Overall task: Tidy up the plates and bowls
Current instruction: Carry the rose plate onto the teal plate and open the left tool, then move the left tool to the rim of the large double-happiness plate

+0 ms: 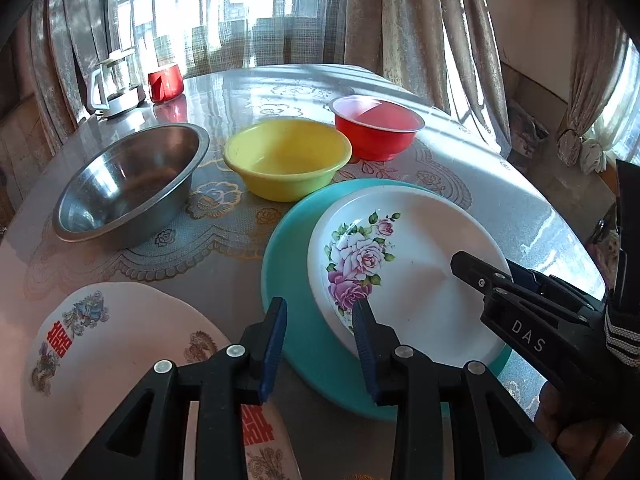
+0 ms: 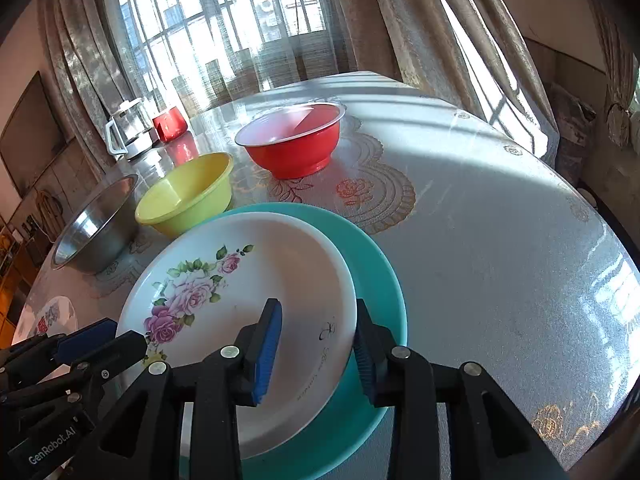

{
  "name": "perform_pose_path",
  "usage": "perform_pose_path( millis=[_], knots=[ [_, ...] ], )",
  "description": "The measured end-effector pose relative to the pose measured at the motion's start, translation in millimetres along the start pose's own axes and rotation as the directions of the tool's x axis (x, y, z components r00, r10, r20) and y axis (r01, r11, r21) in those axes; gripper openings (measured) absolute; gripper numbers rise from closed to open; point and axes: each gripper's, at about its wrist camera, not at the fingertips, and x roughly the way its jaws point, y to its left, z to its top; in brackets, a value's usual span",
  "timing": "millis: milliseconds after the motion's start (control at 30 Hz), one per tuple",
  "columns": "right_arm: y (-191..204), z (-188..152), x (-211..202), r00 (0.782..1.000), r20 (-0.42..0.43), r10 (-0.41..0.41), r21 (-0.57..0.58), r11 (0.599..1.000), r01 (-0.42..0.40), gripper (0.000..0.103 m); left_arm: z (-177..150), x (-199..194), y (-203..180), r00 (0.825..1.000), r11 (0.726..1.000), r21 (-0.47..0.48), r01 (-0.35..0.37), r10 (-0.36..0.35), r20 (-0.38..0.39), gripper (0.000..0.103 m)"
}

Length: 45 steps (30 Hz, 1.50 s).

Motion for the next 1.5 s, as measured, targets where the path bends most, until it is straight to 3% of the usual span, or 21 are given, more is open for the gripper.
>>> perform_pose_path(
  millis=[333, 667, 1233, 1500],
  knots=[
    [-2, -6, -16, 0.999, 0.036, 0.003, 0.052, 0.999, -0.005, 0.042, -11, -28, 10, 0.996, 0.999, -0.015, -0.041, 0.042, 0.084, 0.040],
    [9, -9, -34, 0.996, 0.085, -0.012, 0.040, 0.999, 0.008, 0.049, -22, -59, 33, 0.970, 0.988, -0.045, -0.146, 0.152, 0.187, 0.046],
    [8, -11, -40, 0.992, 0.104, -0.069, 0.067, 0.996, 0.062, 0.049, -44, -71, 76, 0.953, 0.968, -0.132, -0.214, 0.237, 0.190, 0.046],
    [22, -9, -47, 0.992, 0.128, -0.008, 0.038, 0.999, 0.003, 0.049, -53, -73, 85, 0.952, 0.964, -0.149, -0.220, 0.245, 0.182, 0.046]
  ],
)
